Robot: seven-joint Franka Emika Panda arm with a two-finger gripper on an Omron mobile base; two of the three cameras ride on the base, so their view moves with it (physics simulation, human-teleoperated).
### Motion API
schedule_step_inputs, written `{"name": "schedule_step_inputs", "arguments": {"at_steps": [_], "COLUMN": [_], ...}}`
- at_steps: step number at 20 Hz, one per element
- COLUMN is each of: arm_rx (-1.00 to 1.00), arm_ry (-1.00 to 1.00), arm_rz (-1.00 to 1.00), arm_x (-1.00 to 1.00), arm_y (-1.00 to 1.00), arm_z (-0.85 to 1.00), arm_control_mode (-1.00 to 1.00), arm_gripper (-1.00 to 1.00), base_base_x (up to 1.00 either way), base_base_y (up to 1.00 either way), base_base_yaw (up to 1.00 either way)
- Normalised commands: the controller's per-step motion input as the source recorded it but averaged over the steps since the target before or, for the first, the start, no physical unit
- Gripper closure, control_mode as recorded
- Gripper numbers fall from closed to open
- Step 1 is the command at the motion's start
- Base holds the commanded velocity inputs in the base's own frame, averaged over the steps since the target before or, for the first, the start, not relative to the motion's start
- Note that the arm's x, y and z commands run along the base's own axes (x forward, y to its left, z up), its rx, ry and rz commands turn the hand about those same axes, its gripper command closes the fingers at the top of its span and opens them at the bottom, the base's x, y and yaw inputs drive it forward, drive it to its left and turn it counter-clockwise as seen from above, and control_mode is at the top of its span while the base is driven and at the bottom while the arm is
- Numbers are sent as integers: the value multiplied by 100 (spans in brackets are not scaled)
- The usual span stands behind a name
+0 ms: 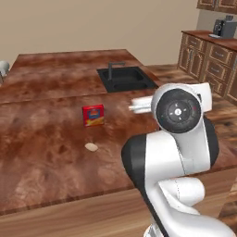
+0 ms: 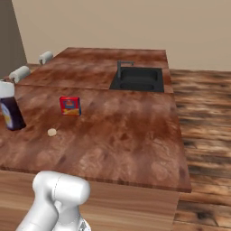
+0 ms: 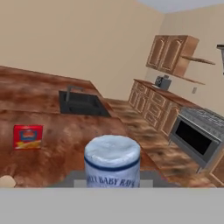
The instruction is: Move the condiment bottle and condiment bottle from the cabinet to the dining counter.
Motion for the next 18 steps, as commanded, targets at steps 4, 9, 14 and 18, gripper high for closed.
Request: {"name": "schedule_step_inputs", "arguments": {"at_steps": [4, 9, 14, 18], "arm_rx": [-9, -1, 0, 0], "arm_ry": [-7, -4, -1, 0], "arm_rz": [0, 0, 0, 2], "arm_x": [4, 23, 44, 68], "arm_y": [100, 100, 100, 96], "arm_z": [-23, -27, -34, -30], "arm_control_mode": [-100, -100, -100, -100], "arm_gripper": [100, 100, 100, 100], "base_base_x": [0, 0, 0, 0], "base_base_y": [0, 0, 0, 0], "base_base_yaw": [0, 0, 0, 0]}}
